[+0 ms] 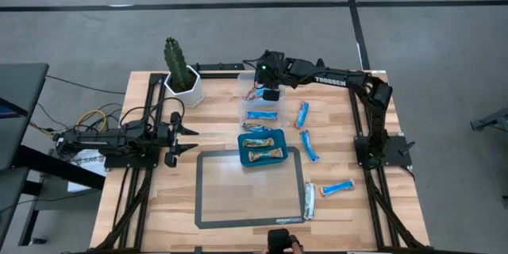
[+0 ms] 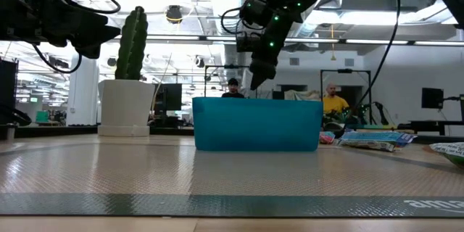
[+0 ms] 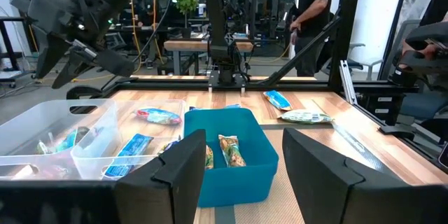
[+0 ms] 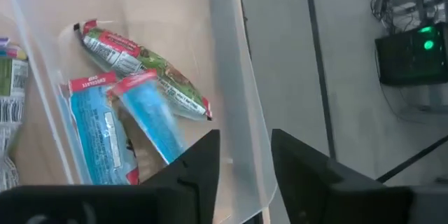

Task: Pick and place Granola Bars by type
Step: Put the red granola bar into the top transparent bin

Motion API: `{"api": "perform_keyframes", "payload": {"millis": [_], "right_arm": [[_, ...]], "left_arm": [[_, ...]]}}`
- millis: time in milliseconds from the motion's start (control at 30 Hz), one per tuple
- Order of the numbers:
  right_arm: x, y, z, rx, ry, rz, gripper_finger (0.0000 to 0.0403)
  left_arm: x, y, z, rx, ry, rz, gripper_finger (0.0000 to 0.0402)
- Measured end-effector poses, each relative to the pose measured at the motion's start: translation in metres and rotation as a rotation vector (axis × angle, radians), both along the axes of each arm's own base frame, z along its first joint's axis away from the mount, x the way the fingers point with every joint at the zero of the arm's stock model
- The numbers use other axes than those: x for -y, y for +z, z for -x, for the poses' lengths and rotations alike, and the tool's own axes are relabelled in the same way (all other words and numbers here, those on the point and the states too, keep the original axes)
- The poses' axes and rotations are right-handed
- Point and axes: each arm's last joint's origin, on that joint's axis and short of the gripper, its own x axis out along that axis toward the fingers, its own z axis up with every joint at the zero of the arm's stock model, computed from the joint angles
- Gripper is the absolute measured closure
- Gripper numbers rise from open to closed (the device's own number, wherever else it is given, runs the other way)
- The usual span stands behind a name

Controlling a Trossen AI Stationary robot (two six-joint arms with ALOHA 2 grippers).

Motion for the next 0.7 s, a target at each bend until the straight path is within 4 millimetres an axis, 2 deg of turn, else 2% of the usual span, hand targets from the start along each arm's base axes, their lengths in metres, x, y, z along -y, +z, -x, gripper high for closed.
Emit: {"api": "perform_keyframes", "payload": {"millis": [133,300,500,700], "right_arm": [[-0.002,0.004,0.004,0.048,-0.087,-0.046,0.0256],[-0.011,0.027,0.022,0.169,-0.326,-0.144,0.0245],[-0.022,0.049,0.060,0.204,-0.671,-0.283,0.0243],[-0.037,0.062,0.091,0.229,-0.858,-0.294,0.0238]], "left_arm": [[0.000,0.000,0.000,0.000,0.000,0.000,0.0219],[0.000,0.000,0.000,0.000,0.000,0.000,0.0219],[0.000,0.000,0.000,0.000,0.000,0.000,0.0219],[0.000,0.000,0.000,0.000,0.001,0.000,0.0219]]}}
